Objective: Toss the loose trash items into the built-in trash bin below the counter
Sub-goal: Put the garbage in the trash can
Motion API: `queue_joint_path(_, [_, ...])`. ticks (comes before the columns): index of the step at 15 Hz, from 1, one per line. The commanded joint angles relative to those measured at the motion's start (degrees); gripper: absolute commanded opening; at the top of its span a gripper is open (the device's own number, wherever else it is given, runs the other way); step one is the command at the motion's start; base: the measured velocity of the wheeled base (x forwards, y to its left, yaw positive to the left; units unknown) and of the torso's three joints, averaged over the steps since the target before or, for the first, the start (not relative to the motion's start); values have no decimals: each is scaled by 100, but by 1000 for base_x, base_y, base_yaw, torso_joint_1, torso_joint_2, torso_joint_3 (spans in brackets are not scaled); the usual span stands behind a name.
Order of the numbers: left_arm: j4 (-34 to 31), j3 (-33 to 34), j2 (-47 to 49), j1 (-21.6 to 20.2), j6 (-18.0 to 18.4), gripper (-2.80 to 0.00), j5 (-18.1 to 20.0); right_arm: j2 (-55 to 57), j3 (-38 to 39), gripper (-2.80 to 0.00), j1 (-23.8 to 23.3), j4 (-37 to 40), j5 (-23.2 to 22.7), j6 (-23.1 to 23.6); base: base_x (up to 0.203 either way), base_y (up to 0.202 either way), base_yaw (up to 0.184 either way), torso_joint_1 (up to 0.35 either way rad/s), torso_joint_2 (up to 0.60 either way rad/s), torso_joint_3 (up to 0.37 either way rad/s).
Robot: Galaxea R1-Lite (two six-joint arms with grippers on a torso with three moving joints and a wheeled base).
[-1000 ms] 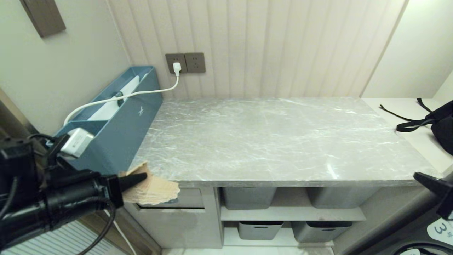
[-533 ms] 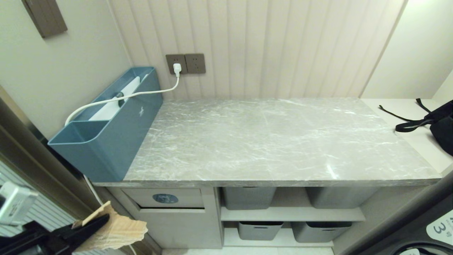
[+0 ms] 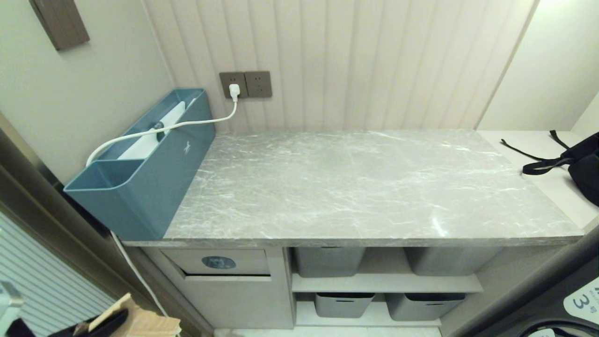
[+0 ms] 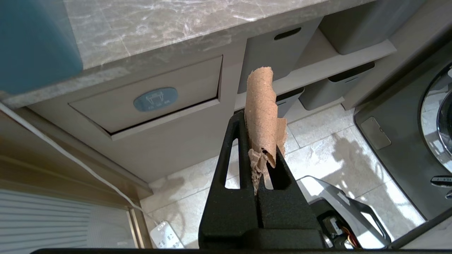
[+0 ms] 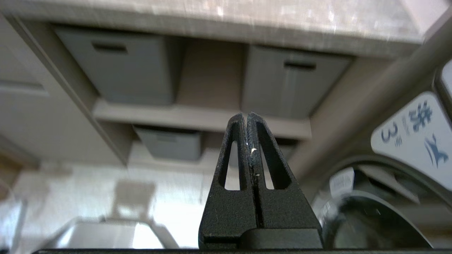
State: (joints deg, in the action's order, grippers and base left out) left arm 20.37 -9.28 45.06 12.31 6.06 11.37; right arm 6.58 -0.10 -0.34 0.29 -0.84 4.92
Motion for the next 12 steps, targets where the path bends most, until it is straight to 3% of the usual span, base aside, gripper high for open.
queue_joint_path(1, [18, 92, -121, -1, -3, -280, 5, -570, 4, -280, 77, -3, 15, -182, 0, 0, 0, 0, 0, 0])
queue_joint_path(4, [19, 38, -170, -33, 5, -280, -73, -662, 1, -280, 78, -3, 29, -375, 0, 0, 0, 0, 0, 0])
queue_joint_path(6, [14, 159, -190, -136, -11, -280, -651, -661, 1, -280, 78, -3, 31, -386, 0, 0, 0, 0, 0, 0])
queue_joint_path(8, [-21, 202, -52, -151, -372, -280, -1085, -666, 1, -280, 78, -3, 31, -395, 0, 0, 0, 0, 0, 0])
queue_joint_path(12, [59, -201, 930, -446, -1262, -280, -1285, -666, 1, -280, 78, -3, 31, -395, 0, 0, 0, 0, 0, 0])
